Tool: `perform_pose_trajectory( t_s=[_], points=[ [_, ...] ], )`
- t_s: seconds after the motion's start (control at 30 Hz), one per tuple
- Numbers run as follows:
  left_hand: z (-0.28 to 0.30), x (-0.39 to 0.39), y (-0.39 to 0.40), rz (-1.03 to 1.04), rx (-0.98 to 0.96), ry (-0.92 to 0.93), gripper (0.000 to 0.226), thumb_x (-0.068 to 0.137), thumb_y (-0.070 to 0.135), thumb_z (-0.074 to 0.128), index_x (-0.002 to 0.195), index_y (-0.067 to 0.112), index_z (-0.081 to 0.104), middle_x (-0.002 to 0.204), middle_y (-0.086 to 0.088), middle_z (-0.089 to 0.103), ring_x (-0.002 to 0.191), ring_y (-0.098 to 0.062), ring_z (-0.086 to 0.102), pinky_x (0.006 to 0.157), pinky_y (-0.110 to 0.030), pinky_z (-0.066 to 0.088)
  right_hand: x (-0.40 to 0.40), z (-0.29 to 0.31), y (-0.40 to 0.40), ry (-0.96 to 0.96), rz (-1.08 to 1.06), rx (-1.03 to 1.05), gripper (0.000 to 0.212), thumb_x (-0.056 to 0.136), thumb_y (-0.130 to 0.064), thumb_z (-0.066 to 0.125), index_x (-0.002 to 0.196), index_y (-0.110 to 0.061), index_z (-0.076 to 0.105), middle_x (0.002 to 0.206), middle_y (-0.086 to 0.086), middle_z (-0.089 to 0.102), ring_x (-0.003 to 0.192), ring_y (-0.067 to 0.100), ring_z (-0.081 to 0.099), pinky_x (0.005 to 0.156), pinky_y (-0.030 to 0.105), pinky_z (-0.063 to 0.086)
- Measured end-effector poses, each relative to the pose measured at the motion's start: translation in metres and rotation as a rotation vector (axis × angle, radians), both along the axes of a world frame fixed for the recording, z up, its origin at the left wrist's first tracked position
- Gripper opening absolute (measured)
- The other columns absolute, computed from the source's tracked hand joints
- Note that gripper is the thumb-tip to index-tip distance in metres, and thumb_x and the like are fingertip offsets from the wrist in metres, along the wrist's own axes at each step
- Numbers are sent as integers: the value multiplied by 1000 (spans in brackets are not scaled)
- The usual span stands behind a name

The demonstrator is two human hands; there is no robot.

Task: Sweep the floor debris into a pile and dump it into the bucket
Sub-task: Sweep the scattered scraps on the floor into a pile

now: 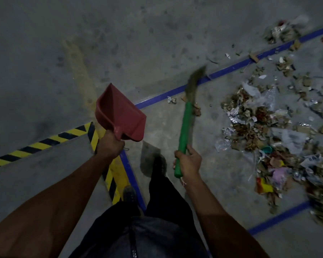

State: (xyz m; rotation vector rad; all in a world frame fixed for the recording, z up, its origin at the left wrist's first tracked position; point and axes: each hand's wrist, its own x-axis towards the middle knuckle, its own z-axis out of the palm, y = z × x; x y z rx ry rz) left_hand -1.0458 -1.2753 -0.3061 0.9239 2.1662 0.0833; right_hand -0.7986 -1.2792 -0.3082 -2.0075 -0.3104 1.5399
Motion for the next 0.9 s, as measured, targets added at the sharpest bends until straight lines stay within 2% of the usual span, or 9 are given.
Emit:
perform_pose_trajectory(
  t_s=[0.1,0.23,0.37,0.43,0.5,0.63,0.7,0.8,0.9],
  points=[
    [4,4,0,-6,1,19,36,80,11,63,112,2,50,94,-18,58,84,-34,59,63,-32,37,-13,2,-10,18,172,-72,65,83,6,66,142,-12,47,63,10,59,39,17,49,38,24,42],
    [-1,5,2,-2,-27,-2,37,76,15,63,109,4,51,85,-15,61,70,-31,58,52,-28,35,-10,-3,-10,15,281,-130,52,78,6,68,126,-11,59,63,12,60,42,21,51,42,27,45],
    [-8,7,4,-32,-31,-38,32,70,17,61,98,2,54,78,-14,60,66,-30,60,47,-26,34,23,-17,0,-38,183,-188,27,77,6,68,104,3,64,63,13,57,40,20,50,42,26,43],
    [-9,10,5,-20,-34,-39,31,71,16,62,96,-1,54,74,-14,58,62,-29,57,47,-25,32,46,-19,12,-62,103,-199,13,78,9,66,90,4,62,59,13,52,31,17,46,34,22,39],
    [-8,14,6,-19,-48,-51,29,72,15,62,93,-3,55,68,-13,55,61,-34,58,45,-25,30,69,-18,27,-95,21,-193,12,77,9,66,86,4,61,57,15,51,27,16,44,31,19,37],
    [-11,17,15,-42,-36,-80,45,63,25,55,94,-7,55,76,-27,59,74,-44,63,46,-24,32,97,-14,51,-178,-82,-138,16,74,6,67,89,4,62,61,17,55,29,16,48,34,22,40],
    [-9,22,22,-51,-29,-71,41,66,23,57,97,-5,55,77,-26,58,74,-44,63,47,-26,34,98,-10,58,-208,-94,-94,17,75,3,67,91,0,61,66,17,56,33,16,50,38,23,41],
    [0,28,35,-52,-13,-50,35,74,14,62,105,2,51,83,-19,60,76,-40,62,57,-31,40,85,4,61,-180,-90,-20,41,80,4,64,116,-15,58,77,17,59,42,19,52,41,24,43],
    [8,29,53,-59,-25,-44,38,75,15,65,108,2,52,91,-20,61,87,-41,62,65,-35,43,68,14,64,-171,-14,40,60,81,4,65,137,-12,52,73,12,61,45,20,52,43,26,44]
  ],
)
